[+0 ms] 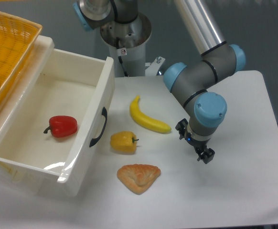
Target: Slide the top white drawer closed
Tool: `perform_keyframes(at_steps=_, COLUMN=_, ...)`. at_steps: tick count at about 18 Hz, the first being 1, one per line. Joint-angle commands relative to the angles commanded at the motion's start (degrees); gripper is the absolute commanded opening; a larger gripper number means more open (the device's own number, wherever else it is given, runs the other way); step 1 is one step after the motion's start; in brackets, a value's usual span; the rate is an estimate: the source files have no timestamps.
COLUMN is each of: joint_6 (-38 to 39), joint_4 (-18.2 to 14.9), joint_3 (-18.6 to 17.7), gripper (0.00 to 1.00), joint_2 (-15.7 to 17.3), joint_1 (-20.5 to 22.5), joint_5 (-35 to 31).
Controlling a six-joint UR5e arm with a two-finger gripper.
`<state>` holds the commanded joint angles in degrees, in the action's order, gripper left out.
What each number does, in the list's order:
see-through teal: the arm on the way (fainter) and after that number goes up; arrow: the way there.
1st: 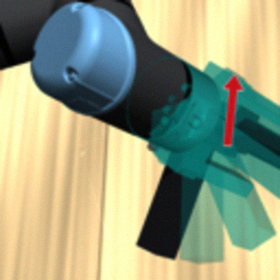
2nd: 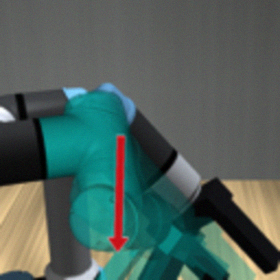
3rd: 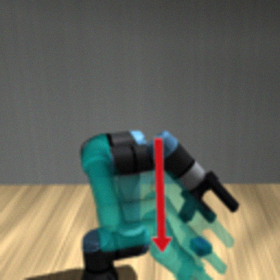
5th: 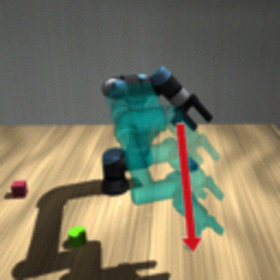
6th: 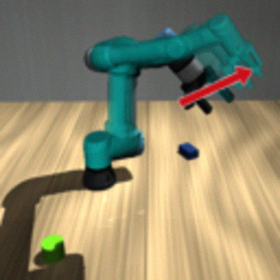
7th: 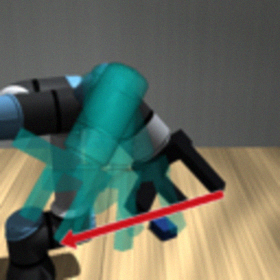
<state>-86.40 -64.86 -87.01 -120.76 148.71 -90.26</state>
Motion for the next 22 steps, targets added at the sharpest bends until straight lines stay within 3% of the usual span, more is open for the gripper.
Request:
perform_keyframes(at_steps=4, joint_6=-3.77, joint_4=0.0, joint_3=-0.17, gripper=1.0, joint_2=-0.09, joint_1=0.0, joint_5=-0.09)
perform_keyframes(at_steps=7, joint_6=-2.38, joint_4=0.61, joint_3=-0.88, gripper=1.0, joint_2=0.0, joint_1=0.09, joint_5=1.13)
perform_keyframes(at_steps=11, joint_6=5.96, joint_4=0.97, joint_3=-2.72, gripper=1.0, joint_2=0.53, joint_1=-0.35, joint_5=2.2)
perform_keyframes(at_steps=14, joint_6=7.29, joint_4=0.18, joint_3=-3.95, gripper=1.0, joint_2=1.92, joint_1=-0.44, joint_5=2.02)
perform_keyframes(at_steps=18, joint_6=19.05, joint_4=-3.86, joint_3=-4.75, gripper=1.0, joint_2=4.83, joint_1=0.0, joint_5=9.2)
perform_keyframes(at_steps=20, joint_6=21.09, joint_4=-6.14, joint_3=-5.01, gripper=0.95, joint_2=6.23, joint_1=-0.09, joint_5=12.21)
perform_keyframes(at_steps=21, joint_6=21.53, joint_4=-7.81, joint_3=-5.1, gripper=0.85, joint_2=7.11, joint_1=-0.17, joint_5=13.43)
perform_keyframes(at_steps=22, joint_6=21.97, joint_4=-9.56, joint_3=-5.1, gripper=0.69, joint_2=7.82, joint_1=-0.26, joint_5=14.67)
